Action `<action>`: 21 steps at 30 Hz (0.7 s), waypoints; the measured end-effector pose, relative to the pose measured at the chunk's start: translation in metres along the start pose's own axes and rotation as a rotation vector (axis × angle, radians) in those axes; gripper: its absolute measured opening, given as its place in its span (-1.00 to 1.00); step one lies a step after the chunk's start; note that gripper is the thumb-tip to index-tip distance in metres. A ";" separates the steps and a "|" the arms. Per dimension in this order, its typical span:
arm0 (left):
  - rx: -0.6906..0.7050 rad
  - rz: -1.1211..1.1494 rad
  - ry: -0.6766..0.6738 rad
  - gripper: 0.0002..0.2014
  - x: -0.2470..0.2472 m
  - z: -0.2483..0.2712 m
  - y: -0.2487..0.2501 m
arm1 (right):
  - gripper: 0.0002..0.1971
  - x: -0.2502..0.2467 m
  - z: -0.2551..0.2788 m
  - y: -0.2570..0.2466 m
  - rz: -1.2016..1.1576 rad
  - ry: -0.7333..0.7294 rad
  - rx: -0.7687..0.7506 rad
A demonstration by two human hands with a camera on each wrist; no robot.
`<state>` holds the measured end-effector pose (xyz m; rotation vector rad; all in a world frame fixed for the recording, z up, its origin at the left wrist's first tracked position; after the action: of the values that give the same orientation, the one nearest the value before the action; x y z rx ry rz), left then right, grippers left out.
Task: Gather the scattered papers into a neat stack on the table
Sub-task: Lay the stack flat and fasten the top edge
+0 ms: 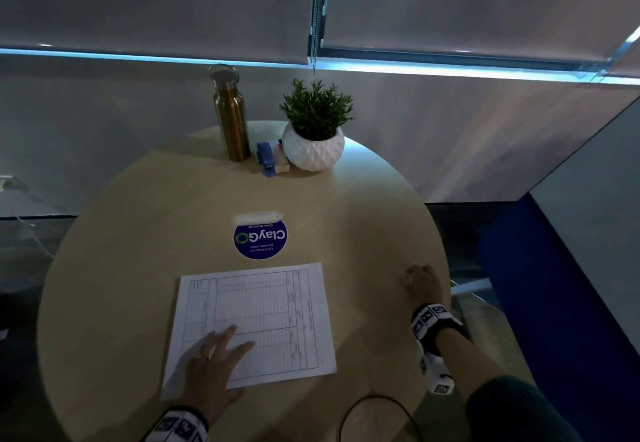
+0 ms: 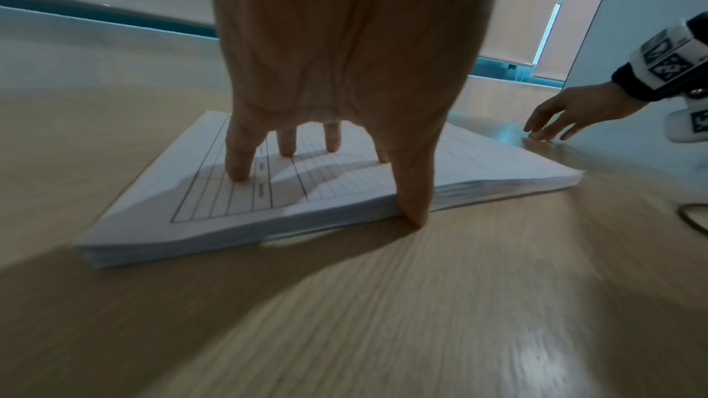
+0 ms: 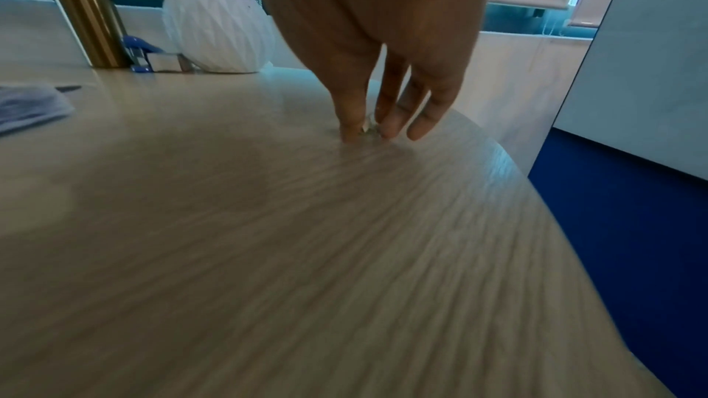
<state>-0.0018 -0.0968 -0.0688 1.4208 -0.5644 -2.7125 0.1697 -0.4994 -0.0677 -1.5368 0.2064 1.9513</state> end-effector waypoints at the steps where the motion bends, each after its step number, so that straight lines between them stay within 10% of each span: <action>1: -0.010 -0.034 -0.037 0.03 0.005 -0.004 -0.004 | -0.82 0.001 -0.002 0.000 -0.026 -0.008 -0.008; 11: -0.069 0.234 0.018 -0.33 -0.024 -0.005 0.018 | -0.92 -0.001 0.028 -0.042 -0.343 -0.090 -0.107; 15: -0.010 0.544 0.447 -0.90 -0.050 -0.026 0.025 | -0.82 0.007 0.087 -0.101 -0.490 -0.293 -0.329; 21: 0.116 1.024 0.577 -0.83 -0.089 -0.037 0.038 | -0.88 0.019 0.154 -0.176 -0.550 -0.517 -0.649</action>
<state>0.0748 -0.1262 -0.0050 1.3040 -1.0226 -1.4368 0.1409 -0.2785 0.0068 -1.1848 -1.0420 1.9443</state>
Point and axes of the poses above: each hand's wrist, its own z-axis away from the middle knuckle, its own x-axis out of the palm, y = z × x, the point moved 1 cm from there along -z, towards the middle knuckle, and after that the axes turned 12 degrees about x, right-handed, at the moved point
